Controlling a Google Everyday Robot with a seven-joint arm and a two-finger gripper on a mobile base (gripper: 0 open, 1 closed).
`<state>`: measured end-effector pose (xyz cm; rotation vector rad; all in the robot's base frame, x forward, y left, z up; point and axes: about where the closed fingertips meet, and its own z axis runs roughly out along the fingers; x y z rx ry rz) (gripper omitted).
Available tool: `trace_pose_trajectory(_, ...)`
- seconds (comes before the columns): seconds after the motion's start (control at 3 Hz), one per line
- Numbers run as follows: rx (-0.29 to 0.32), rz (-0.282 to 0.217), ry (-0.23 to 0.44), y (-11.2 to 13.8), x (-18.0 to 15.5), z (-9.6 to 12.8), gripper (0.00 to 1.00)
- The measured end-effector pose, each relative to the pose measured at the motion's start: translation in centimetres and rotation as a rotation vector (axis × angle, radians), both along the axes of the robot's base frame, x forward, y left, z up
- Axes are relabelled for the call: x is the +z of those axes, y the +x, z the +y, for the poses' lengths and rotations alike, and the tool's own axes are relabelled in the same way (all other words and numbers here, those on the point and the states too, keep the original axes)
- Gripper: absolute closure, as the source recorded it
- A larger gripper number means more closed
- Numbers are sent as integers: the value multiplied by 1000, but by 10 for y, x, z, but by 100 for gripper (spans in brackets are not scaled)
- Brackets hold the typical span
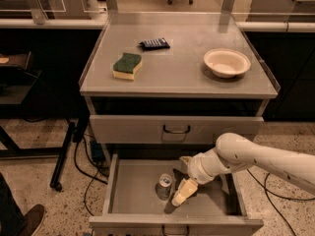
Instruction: Pick redbull can from middle drawer and place on counter
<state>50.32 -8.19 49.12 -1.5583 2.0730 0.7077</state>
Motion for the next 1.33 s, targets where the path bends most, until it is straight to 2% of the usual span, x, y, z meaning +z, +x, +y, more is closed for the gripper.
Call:
trace_pose_trajectory(0.33,-12,28,50,-5,-17,4,0)
trace_pose_trajectory(0.67,-36,78,108,-12,-51,13,0)
trace_pose_trajectory(1.33,-15,79,122,-7,-60,21,0)
